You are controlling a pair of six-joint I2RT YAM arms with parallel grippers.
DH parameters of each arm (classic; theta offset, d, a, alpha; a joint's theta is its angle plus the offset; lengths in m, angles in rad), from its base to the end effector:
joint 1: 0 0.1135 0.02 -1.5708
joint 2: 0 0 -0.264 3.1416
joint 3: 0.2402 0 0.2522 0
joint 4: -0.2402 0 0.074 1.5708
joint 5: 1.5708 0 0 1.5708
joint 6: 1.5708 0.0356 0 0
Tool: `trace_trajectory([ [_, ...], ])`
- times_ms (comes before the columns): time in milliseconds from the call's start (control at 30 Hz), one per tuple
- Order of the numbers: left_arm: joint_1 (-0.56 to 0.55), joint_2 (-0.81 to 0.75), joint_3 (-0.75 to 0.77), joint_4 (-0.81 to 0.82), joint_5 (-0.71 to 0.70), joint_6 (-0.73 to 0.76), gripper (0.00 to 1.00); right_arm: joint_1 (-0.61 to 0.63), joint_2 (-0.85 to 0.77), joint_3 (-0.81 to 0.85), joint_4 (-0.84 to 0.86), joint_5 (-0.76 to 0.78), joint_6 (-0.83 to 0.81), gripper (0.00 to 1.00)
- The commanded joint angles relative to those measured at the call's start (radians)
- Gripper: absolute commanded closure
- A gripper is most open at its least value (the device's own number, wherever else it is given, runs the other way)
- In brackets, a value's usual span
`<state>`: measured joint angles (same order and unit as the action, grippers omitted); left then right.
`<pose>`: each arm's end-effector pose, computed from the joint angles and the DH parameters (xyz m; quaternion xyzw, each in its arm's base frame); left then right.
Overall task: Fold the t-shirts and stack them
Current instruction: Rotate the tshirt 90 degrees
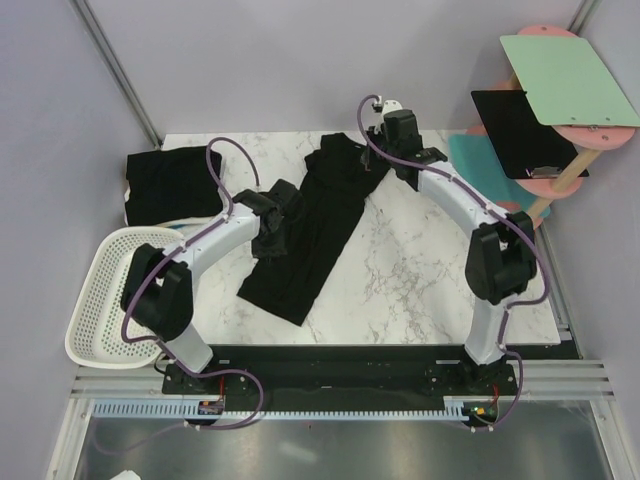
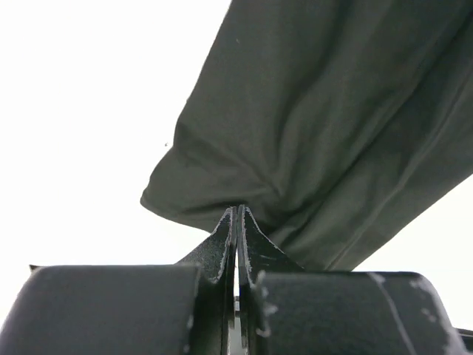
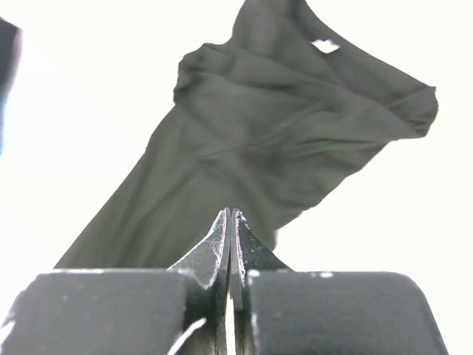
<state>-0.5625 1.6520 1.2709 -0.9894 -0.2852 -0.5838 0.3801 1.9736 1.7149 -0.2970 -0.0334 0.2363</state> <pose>0.2698 -0.1583 0.2352 -0.0247 0.9847 0.0651 0.1598 0.4348 0.1750 0.2939 -0.0709 0.8710 0.1613 0.4586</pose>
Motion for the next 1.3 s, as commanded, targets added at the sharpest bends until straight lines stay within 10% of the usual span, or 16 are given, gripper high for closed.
trace_trajectory([
  [0,0.071,-0.032,0.004,0.047,0.049,-0.004,0.98,0.077,-0.114,-0.205,0.012,-0.137,0.081,1.00],
  [467,0.237,0.028,0.021,0.159,0.244,0.098,0.98,0.335,-0.197,-0.590,0.116,-0.169,0.253,1.00],
  [1267,0.259,0.012,-0.065,0.193,0.213,0.111,0.98,0.421,-0.097,-0.538,-0.203,0.070,0.233,1.00],
])
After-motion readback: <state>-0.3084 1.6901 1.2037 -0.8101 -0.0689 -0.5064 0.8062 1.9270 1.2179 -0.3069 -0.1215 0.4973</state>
